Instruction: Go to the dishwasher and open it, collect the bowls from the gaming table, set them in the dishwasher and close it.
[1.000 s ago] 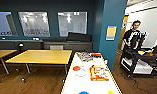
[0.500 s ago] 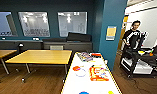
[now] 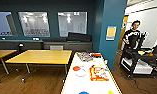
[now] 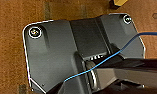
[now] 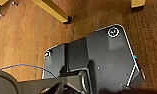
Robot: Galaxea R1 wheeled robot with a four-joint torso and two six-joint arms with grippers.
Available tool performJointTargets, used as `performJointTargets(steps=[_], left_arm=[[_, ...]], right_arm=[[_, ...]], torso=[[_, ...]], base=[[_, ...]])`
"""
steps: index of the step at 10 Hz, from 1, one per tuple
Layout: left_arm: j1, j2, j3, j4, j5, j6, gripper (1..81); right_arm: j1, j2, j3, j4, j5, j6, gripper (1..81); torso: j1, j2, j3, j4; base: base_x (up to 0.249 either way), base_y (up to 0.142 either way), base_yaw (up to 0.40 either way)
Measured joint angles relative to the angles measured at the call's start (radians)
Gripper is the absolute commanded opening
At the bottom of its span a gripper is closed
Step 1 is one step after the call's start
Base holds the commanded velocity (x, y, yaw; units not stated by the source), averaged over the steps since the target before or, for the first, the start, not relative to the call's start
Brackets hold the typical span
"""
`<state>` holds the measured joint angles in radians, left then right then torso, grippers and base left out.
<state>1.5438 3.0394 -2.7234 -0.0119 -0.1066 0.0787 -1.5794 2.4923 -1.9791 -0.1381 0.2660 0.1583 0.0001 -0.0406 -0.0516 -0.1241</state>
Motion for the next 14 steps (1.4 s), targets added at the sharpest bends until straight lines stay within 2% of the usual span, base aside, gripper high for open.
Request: performJointTargets(steps=[2,3,6,9,10,12,14], left_arm=[[-0.002,0.0,0.0,0.0,-0.001,0.0,81.1],[-0.003,0.0,0.0,0.0,-0.003,0.0,81.1],[-0.019,0.002,0.0,0.0,-0.006,0.0,81.1],[-0.032,0.003,0.0,0.0,-0.012,0.0,81.1],[-0.033,0.002,0.0,0.0,-0.014,0.0,81.1],[-0.038,0.003,0.0,0.0,-0.017,0.0,81.1],[-0.04,0.002,0.0,0.0,-0.019,0.0,81.1]], right_arm=[[0.01,-0.165,0.191,0.004,0.036,0.006,81.1],[0.014,-0.265,0.281,0.007,0.061,0.008,81.1],[0.038,-0.509,0.537,0.012,0.112,0.015,81.1],[0.1,-0.743,0.729,0.016,0.143,0.019,81.1],[0.138,-0.776,0.778,0.018,0.139,0.02,81.1],[0.275,-0.837,0.853,0.031,0.124,0.023,81.1],[0.446,-0.887,0.904,0.049,0.033,0.026,81.1]], torso=[[0.0,0.0,-0.006,0.0],[-0.001,0.0,-0.024,0.0],[-0.001,0.0,-0.12,0.0],[0.0,0.0,-0.222,0.0],[0.001,0.001,-0.239,0.0],[0.001,0.001,-0.25,0.0],[0.001,0.001,-0.249,0.0]], base=[[0.0,0.0,0.0],[0.0,0.0,0.0],[0.0,0.0,0.0],[0.0,0.0,0.0],[0.0,0.0,0.0],[0.0,0.0,0.0],[0.0,0.0,0.0]])
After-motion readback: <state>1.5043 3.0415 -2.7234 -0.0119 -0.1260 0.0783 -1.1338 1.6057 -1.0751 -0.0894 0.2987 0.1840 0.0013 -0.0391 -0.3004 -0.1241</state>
